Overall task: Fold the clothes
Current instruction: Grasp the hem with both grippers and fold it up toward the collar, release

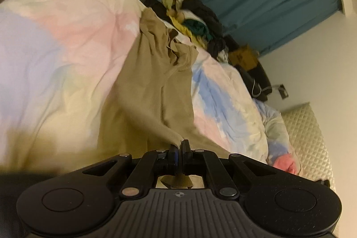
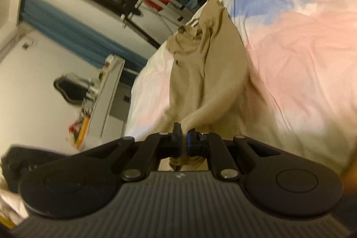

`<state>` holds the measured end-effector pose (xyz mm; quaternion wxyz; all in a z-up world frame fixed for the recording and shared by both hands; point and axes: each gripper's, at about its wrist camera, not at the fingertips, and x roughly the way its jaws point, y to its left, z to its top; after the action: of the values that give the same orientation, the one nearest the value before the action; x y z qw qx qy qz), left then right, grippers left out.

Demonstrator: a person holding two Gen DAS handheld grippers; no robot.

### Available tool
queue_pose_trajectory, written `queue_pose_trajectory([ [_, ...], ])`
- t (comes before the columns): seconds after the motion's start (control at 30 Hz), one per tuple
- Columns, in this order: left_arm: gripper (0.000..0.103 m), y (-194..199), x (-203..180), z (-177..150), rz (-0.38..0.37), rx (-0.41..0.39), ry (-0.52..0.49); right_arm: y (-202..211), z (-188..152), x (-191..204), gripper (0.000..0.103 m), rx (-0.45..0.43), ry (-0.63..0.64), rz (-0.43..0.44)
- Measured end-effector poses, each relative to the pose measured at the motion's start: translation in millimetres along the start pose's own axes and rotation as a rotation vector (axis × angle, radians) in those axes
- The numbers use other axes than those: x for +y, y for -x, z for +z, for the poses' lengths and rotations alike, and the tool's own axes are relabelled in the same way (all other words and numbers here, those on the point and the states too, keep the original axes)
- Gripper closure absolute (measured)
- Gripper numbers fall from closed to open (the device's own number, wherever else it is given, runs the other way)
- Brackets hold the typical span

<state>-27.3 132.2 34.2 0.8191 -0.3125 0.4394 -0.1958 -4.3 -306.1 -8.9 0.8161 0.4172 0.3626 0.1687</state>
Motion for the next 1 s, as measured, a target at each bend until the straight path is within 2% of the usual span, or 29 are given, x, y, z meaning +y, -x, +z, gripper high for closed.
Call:
queue_pose_trajectory([
  [0.07,0.100,-23.3,-2.5,28.6,0.011,0.020,0.013,-19.3,21.5,4.0,0.095,-0.020,-0.029,-0.023],
  [0.13,0.100,-44.3,-8.4,58.4,0.050,0.007,0.001,-40.3,44.2,10.5,0.095,-0.051,-0.030,-0.059],
  [0.33,0.100,-103.6,-24.9,131.2,0.171,-0.079,-0.080,-105.8,105.8,17.3,0.095,-0.143,-0.029,-0.148],
  [0.43,0.100,-135.8,-23.9,155.5,0.227,-0.128,-0.111,-144.3,127.8,10.7,0.095,-0.149,-0.006,-0.179],
  [0.57,0.100,-189.4,-11.3,183.8,0.286,-0.180,-0.157,-198.1,151.5,-1.5,0.095,-0.148,0.090,-0.237],
  [0.7,0.100,-247.3,12.4,201.2,0.329,-0.202,-0.184,-249.6,168.8,-23.2,0.094,-0.147,0.186,-0.280],
  [0.87,0.099,-282.3,29.9,202.1,0.369,-0.187,-0.262,-296.3,172.6,-47.2,0.094,-0.115,0.282,-0.327],
  [0.93,0.098,-295.7,36.4,202.3,0.384,-0.182,-0.294,-304.8,169.3,-52.4,0.094,-0.099,0.306,-0.341],
  [1.0,0.096,-292.9,31.7,198.3,0.386,-0.182,-0.328,-306.2,166.5,-53.6,0.094,-0.099,0.319,-0.346],
])
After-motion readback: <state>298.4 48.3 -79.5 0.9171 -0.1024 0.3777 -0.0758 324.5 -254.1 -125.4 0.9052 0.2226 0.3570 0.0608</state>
